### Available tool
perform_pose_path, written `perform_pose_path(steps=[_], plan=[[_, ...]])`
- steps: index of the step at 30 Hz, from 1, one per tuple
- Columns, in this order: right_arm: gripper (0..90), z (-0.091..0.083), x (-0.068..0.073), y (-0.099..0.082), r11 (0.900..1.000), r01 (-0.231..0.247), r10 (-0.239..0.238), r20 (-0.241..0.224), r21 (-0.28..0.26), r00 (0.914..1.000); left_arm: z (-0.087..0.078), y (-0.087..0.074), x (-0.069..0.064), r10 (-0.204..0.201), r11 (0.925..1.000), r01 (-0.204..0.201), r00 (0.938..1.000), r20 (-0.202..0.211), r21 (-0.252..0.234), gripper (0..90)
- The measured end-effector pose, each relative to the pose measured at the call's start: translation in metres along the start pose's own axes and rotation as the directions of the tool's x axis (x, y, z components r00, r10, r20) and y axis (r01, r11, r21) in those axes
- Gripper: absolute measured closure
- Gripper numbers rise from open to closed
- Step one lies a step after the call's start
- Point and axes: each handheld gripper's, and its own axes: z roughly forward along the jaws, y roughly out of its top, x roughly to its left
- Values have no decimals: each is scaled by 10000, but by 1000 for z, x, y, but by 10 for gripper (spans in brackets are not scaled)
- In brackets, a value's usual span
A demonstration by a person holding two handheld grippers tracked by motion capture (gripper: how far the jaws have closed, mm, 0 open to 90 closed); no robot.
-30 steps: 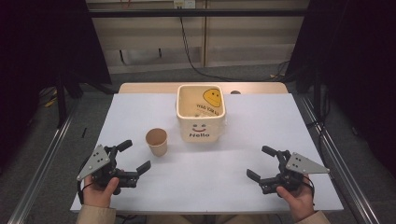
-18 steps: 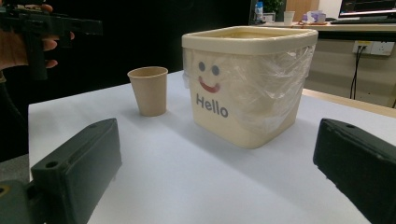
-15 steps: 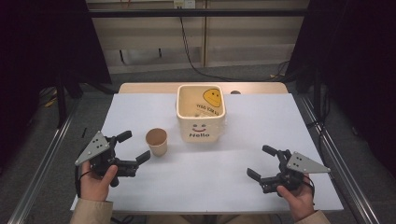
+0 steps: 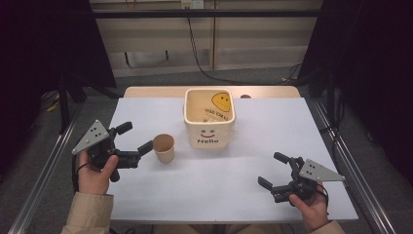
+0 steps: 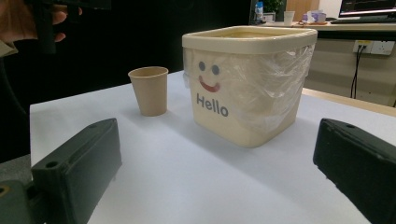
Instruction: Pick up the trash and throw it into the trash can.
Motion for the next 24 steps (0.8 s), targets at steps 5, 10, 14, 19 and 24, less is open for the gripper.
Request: perform_pose_path(steps=[5, 10, 14, 19, 24], plan=[[7, -2, -1, 0, 10000, -20, 20, 61, -56, 10000, 0, 17, 3, 182, 9998, -183, 9998, -64, -84, 10], [7, 0, 0, 1, 10000, -24, 24, 61, -27, 10000, 2, 32, 3, 171, 9998, -172, 9997, -157, -95, 11], [7, 1, 0, 1, 10000, 48, -48, -17, -15, 10000, 2, 39, 4, 212, 9998, -213, 9996, -194, -8, 11], [7, 2, 1, 1, 10000, 65, -65, -42, 40, 10000, 4, 48, 8, 134, 9999, -131, 9995, -292, 89, 12], [8, 1, 2, 1, 10000, 45, -45, -54, 43, 10000, 7, 53, 12, 57, 9999, -50, 9989, -474, 150, 12]])
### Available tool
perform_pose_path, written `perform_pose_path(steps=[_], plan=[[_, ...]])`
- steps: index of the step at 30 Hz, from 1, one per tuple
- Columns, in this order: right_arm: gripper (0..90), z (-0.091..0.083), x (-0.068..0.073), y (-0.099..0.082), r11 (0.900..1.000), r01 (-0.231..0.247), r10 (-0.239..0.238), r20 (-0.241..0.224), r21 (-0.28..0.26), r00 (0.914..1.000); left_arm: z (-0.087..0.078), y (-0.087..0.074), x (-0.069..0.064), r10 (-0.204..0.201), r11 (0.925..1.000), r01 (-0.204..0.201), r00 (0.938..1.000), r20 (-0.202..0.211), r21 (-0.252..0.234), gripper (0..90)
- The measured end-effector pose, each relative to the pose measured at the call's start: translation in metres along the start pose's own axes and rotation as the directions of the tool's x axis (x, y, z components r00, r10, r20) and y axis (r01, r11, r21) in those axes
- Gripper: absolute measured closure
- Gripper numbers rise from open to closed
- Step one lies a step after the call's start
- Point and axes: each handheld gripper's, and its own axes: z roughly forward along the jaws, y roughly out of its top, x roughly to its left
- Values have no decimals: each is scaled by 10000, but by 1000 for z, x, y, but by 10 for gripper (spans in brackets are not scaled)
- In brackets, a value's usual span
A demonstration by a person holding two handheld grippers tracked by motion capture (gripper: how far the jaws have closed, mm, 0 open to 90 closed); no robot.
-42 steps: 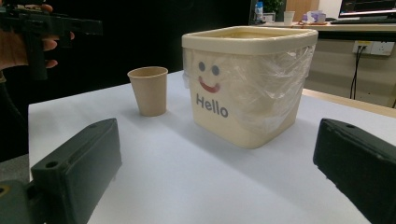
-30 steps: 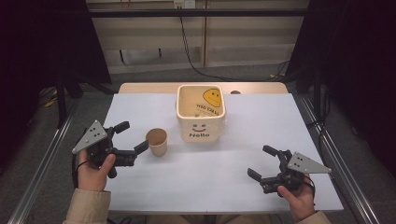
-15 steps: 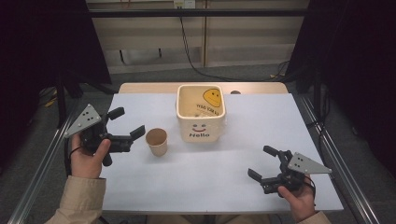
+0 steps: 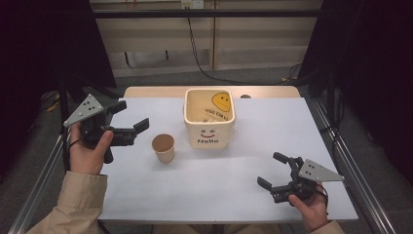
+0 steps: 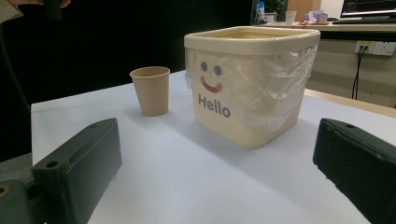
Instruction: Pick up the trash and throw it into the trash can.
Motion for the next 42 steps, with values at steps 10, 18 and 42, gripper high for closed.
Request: perform_pose_path(steps=[10, 18, 42], plan=[[8, -2, 0, 0, 10000, -8, 8, 12, -22, 10000, 11, 11, 3, -53, 9999, 53, 10000, -15, 116, 13], [8, -3, 0, 0, 10000, 13, -13, 113, -1, 9999, 21, 20, 7, -5, 9974, 13, 9999, -112, 714, 15], [9, -4, 0, 0, 10000, 29, -30, 64, 49, 10000, 57, 26, 14, -82, 9476, 53, 9999, 77, 3193, 17]])
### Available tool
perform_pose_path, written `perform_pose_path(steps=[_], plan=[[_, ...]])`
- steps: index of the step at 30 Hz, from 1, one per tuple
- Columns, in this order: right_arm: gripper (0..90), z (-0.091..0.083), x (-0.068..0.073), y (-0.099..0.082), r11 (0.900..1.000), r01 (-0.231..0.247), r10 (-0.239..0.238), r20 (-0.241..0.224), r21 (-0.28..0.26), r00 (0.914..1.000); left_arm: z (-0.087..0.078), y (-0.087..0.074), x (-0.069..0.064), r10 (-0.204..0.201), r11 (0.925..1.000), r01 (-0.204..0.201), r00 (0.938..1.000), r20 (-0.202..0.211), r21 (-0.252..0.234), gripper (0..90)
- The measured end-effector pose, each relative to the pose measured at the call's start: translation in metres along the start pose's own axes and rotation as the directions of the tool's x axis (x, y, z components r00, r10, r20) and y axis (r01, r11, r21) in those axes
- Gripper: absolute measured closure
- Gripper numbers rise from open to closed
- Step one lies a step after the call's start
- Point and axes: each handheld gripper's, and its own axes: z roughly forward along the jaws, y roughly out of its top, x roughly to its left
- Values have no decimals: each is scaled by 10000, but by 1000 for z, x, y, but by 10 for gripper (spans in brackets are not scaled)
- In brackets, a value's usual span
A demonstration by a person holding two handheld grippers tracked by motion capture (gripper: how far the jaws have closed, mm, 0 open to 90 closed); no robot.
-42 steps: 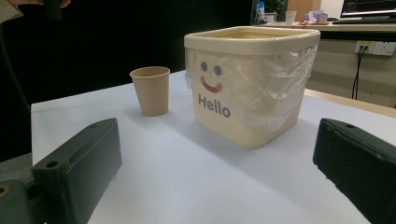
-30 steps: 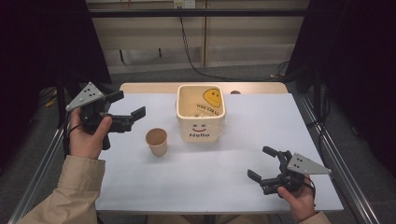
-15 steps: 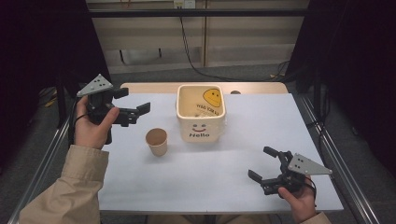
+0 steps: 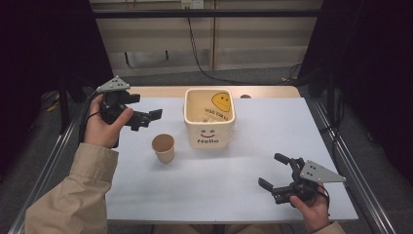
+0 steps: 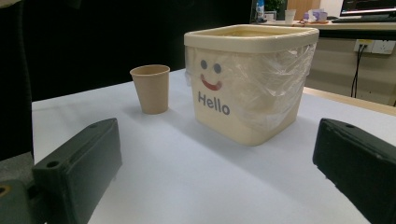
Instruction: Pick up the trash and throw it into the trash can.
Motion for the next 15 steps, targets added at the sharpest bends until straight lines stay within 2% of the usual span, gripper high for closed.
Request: perform_pose_path(steps=[8, 10, 12, 13, 14, 15], plan=[[9, 0, 0, 0, 10000, 1, -1, -8, 4, 10000, 15, 6, -2, 181, 9956, -193, 9997, 140, 922, 17], [9, 0, 0, 0, 10000, 16, -16, -38, 2, 10000, 18, 7, -2, 302, 9905, -326, 9993, 198, 1334, 17], [10, 0, 0, 0, 10000, 30, -30, -50, 0, 10000, 21, 7, -2, 276, 9887, -300, 9994, 186, 1471, 17], [10, 0, 0, 0, 10000, 29, -29, -57, 7, 10000, 24, 8, -2, 302, 9818, -332, 9994, 191, 1871, 17], [10, 0, 0, 0, 10000, 17, -16, -55, 5, 10000, 24, 8, -2, 302, 9818, -332, 9994, 191, 1871, 17], [10, 0, 0, 0, 10000, 18, -18, -36, 14, 10000, 27, 7, -1, 253, 9746, -297, 9994, 227, 2220, 17]])
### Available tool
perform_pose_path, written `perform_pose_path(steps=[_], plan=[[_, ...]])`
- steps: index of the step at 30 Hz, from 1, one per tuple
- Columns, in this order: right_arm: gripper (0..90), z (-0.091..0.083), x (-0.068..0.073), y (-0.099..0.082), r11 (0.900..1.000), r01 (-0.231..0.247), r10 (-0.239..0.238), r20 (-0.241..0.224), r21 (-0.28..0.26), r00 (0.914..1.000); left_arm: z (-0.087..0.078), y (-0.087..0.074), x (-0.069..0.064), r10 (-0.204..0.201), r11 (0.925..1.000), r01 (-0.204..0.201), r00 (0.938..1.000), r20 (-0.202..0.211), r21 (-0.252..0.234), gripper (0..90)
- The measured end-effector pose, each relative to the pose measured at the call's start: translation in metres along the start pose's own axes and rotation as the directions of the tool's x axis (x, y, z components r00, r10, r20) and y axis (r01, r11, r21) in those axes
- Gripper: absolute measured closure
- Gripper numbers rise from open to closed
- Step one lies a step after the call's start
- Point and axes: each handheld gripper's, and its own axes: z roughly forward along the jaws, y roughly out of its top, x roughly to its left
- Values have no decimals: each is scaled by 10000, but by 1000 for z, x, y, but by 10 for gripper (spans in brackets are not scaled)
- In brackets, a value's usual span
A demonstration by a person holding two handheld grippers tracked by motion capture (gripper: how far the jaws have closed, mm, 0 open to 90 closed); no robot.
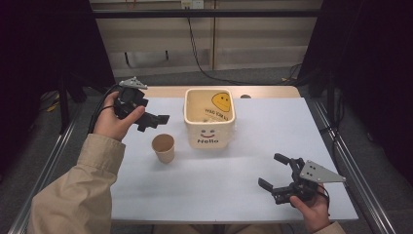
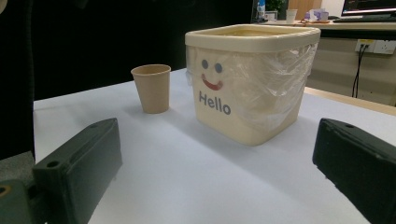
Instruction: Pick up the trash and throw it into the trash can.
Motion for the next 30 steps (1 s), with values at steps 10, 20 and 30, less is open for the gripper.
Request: perform_pose_path(steps=[10, 20, 30], plan=[[11, 0, 0, 0, 10000, -28, 28, -77, 26, 10000, 15, 1, 4, -60, 9875, 67, 10000, -52, 1577, 21], [11, 0, 0, 0, 10000, -47, 48, -84, 54, 10000, 33, 0, 6, 69, 9583, -8, 9998, -202, 2857, 21], [12, 0, 0, 0, 10000, -8, 8, -59, 36, 10000, 50, -5, 6, 48, 9224, -5, 9999, -100, 3862, 24]])
